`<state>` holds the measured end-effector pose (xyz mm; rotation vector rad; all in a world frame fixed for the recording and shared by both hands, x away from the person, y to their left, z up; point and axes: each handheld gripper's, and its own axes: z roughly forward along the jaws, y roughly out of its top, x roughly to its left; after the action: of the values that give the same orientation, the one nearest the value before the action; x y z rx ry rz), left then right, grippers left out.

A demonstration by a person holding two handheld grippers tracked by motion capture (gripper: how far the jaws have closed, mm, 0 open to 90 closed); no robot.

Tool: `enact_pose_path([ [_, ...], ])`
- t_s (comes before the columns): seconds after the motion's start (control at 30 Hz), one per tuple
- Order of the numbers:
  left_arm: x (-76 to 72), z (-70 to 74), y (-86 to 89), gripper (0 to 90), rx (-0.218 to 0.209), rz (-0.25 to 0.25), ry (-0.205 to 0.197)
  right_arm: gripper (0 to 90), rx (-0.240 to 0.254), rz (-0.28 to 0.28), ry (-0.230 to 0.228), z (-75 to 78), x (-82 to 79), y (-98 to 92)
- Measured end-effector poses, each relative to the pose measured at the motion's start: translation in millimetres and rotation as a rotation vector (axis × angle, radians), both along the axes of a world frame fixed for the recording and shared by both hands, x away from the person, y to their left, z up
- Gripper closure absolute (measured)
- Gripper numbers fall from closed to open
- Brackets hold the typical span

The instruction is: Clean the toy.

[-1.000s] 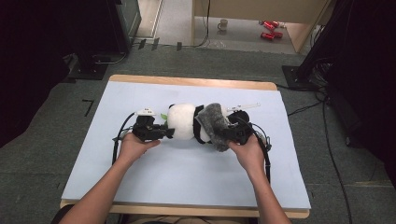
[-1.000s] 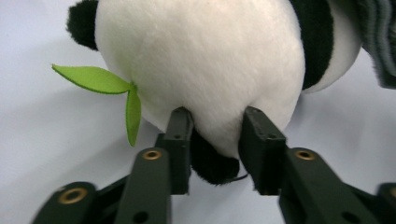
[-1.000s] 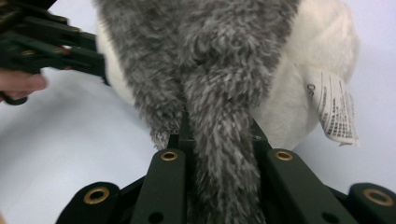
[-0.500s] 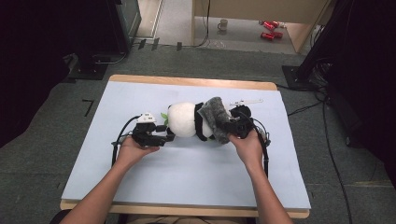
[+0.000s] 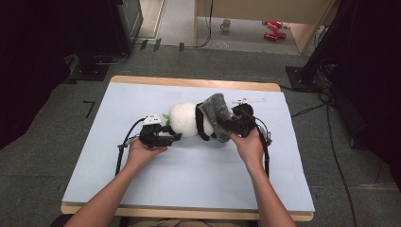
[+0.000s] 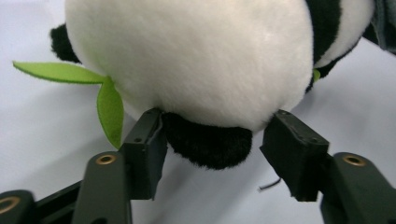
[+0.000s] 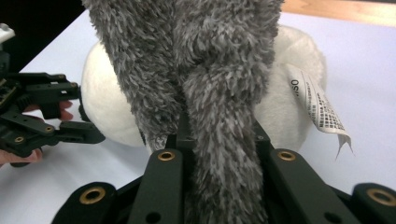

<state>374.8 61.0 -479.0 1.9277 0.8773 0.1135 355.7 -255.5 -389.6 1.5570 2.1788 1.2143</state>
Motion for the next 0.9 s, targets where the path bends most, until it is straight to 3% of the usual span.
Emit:
enact_pose_path([
  [0.07, 2.2, -0.8, -0.3, 45.4, -0.018, 0.011, 0.023, 74.9, -0.006, -0.005, -0.014, -0.3, -1.6, 1.4],
  [0.13, 4.4, -0.2, -1.7, 55.4, -0.040, 0.024, 0.066, 75.2, -0.013, -0.010, -0.022, -0.4, -3.1, 1.9],
  [0.23, 4.3, 1.3, -2.7, 65.9, -0.036, 0.023, 0.073, 75.3, 0.000, -0.013, -0.018, -0.3, -3.9, 0.0],
  [0.27, 4.7, 4.8, -2.7, 68.6, -0.041, 0.022, 0.116, 75.4, 0.005, -0.016, -0.019, 0.1, -4.4, -0.2],
  [0.33, 1.7, 10.2, -3.7, 72.0, -0.021, 0.011, 0.109, 75.8, 0.010, -0.022, -0.023, 2.3, -6.5, 0.4],
  [0.57, -17.0, 22.7, -1.6, 72.8, -0.026, -0.018, 0.160, 76.1, 0.035, 0.003, -0.055, 18.3, -18.4, 9.5],
  [0.6, -23.8, 27.5, -1.7, 72.8, -0.030, -0.021, 0.192, 76.1, 0.045, 0.032, -0.061, 22.4, -23.6, 18.2],
  [0.67, -28.3, 33.1, -2.0, 72.6, -0.050, -0.024, 0.211, 76.0, 0.044, 0.072, -0.067, 24.6, -28.7, 30.6],
  [0.8, -30.9, 37.3, -3.4, 71.7, -0.054, -0.013, 0.202, 76.0, 0.039, 0.130, -0.065, 24.9, -36.4, 52.1],
  [0.83, -30.1, 36.1, -3.8, 71.6, -0.051, -0.002, 0.196, 76.1, 0.035, 0.157, -0.059, 22.5, -41.7, 67.1],
  [0.9, -26.3, 32.9, -3.9, 71.3, -0.066, 0.016, 0.193, 76.3, 0.038, 0.174, -0.057, 17.5, -44.6, 77.3],
])
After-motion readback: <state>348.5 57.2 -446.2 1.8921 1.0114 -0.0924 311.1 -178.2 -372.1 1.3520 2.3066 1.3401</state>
